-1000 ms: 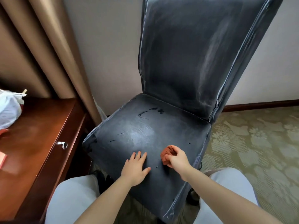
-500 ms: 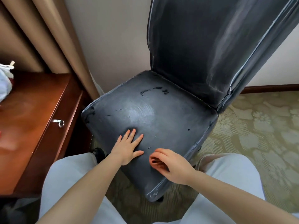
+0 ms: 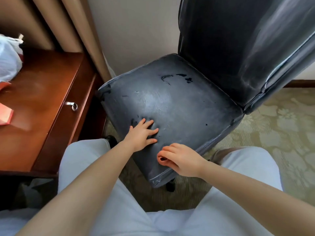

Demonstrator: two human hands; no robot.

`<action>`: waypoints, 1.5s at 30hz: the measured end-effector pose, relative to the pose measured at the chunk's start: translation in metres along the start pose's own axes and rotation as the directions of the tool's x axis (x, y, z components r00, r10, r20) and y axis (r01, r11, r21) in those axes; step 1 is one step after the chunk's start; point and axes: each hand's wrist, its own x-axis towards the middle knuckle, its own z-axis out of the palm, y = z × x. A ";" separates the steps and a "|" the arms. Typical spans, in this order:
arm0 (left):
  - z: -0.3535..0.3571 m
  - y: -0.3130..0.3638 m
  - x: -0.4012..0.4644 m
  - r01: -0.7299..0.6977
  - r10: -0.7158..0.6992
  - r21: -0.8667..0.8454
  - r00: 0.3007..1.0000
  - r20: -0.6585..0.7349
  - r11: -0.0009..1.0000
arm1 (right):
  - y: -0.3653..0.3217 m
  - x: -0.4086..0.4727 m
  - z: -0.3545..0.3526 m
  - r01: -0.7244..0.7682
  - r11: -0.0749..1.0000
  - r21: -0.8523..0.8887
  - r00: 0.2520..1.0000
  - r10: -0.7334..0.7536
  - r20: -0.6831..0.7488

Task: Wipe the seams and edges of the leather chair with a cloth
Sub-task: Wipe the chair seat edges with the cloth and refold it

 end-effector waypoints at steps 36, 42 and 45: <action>0.012 -0.003 -0.022 -0.026 0.026 -0.108 1.000 -0.009 0.994 | -0.023 0.007 0.021 0.188 0.981 -0.047 0.974 -0.180 0.135; 0.016 0.003 -0.023 -0.019 0.020 -0.111 1.000 0.002 0.994 | -0.023 -0.011 0.018 0.115 0.992 -0.047 0.990 -0.111 0.085; 0.016 0.003 -0.023 -0.018 0.019 -0.136 1.000 0.007 0.991 | -0.044 -0.001 0.042 0.232 0.971 -0.061 0.961 -0.220 0.165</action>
